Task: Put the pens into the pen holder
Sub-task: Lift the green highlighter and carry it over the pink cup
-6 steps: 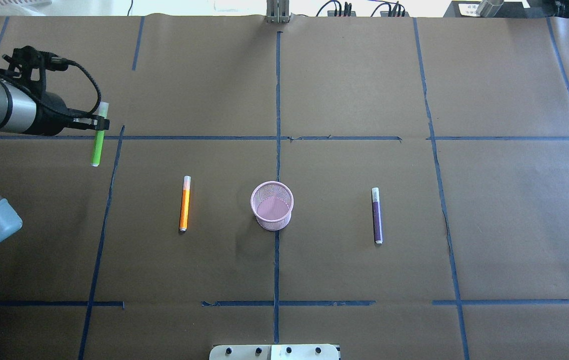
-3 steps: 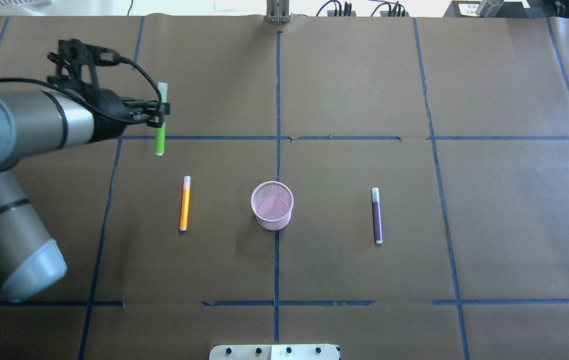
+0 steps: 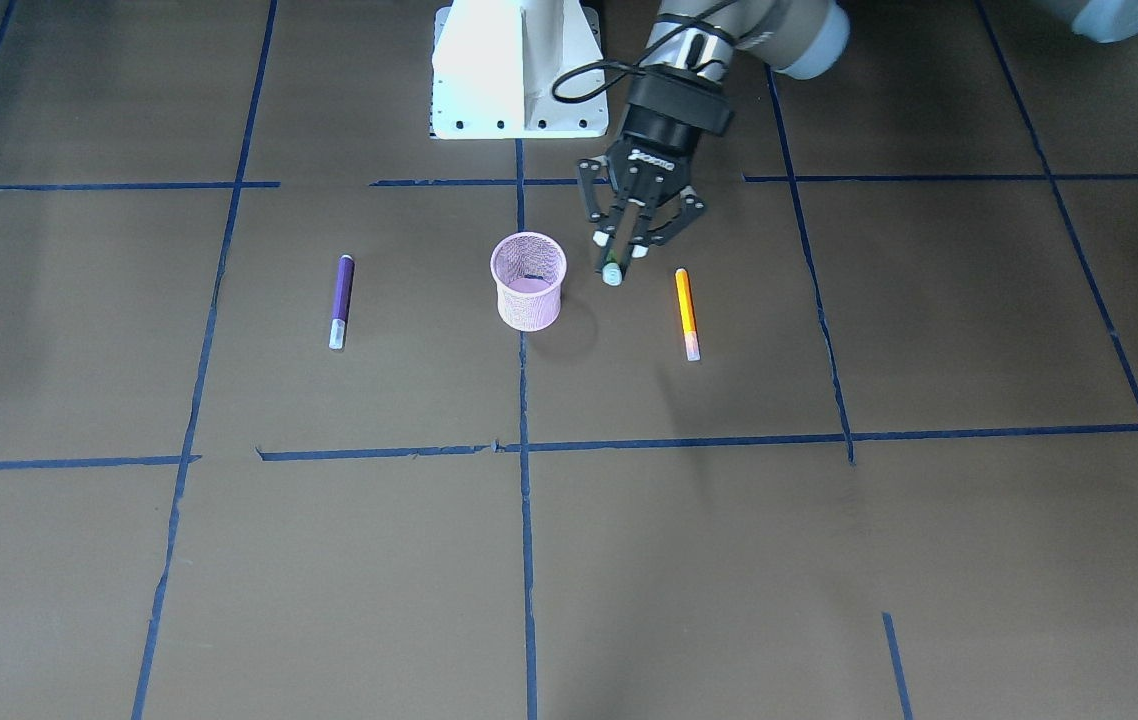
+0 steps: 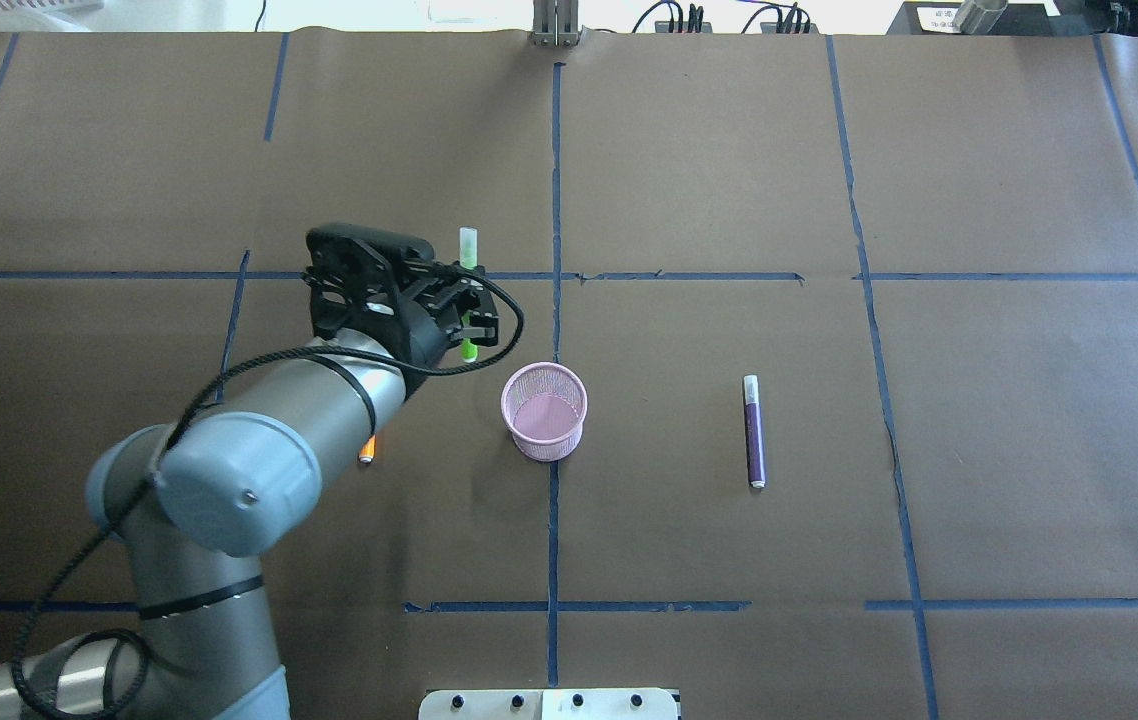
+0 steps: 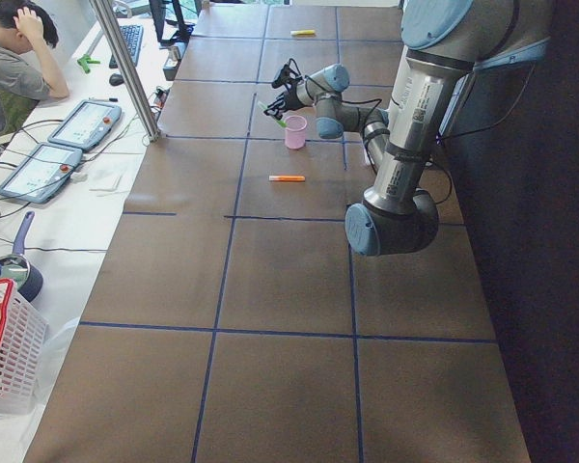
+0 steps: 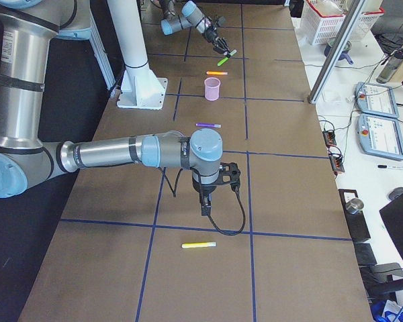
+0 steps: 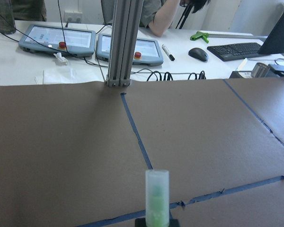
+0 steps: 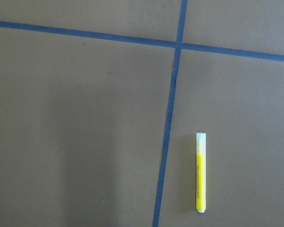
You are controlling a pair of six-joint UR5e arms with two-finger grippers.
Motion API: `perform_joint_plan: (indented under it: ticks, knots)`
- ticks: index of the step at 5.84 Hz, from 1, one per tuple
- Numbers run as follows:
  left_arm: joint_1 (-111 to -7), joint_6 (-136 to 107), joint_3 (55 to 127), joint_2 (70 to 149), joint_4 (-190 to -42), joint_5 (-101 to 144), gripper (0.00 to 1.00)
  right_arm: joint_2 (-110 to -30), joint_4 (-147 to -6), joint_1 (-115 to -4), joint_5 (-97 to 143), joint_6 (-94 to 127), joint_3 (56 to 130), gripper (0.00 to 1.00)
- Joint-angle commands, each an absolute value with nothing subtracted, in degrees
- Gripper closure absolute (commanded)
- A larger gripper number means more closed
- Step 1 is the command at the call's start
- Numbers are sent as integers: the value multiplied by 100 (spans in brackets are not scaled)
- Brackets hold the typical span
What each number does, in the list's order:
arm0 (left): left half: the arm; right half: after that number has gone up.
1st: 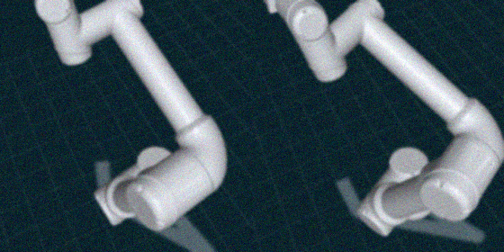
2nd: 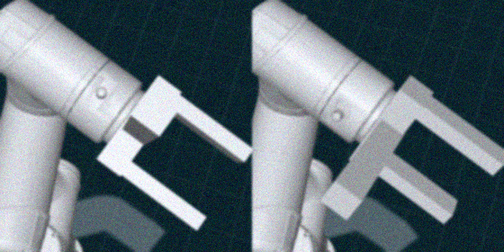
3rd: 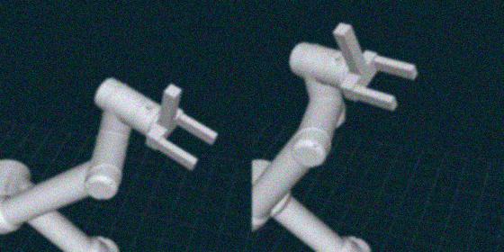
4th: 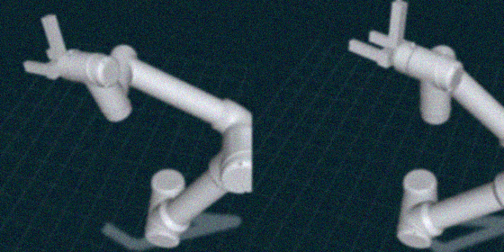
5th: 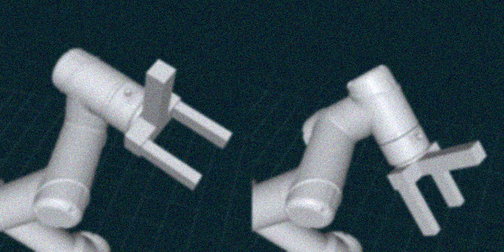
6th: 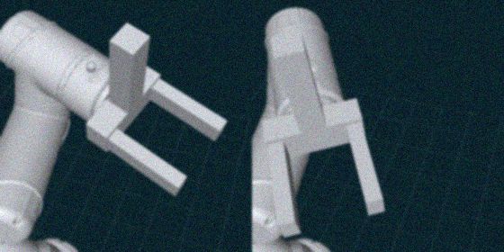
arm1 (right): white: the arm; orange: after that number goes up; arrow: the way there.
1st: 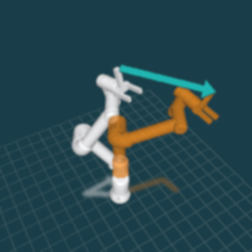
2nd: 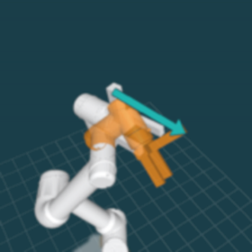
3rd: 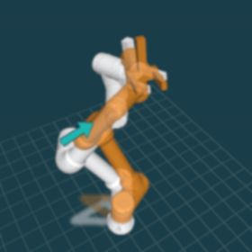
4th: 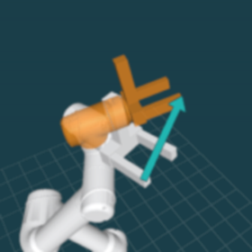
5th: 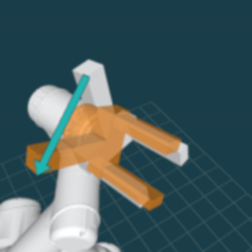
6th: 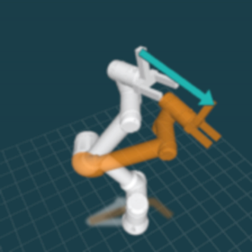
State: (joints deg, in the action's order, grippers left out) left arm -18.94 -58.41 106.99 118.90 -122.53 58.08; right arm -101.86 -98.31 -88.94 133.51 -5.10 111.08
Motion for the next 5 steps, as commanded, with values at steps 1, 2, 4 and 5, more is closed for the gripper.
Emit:
perform_joint_plan:
  ticks: [1,2,4,5]
  knots:
    - [-1565,-6089,9979,12469,-12243,5178,100,-10187,-9835,-8895,13342,-510,11092,0]
    - [-1504,-6274,9845,12498,-12252,5177,100,-10187,-9826,-8895,13350,-510,11083,0]
    - [-1127,-6284,9835,12480,-12252,5002,95,-10187,-9826,-8895,13342,-518,11092,0]
    - [-1090,-6302,9852,12480,-12261,5010,83,-10187,-9826,-8895,13350,-510,11100,0]
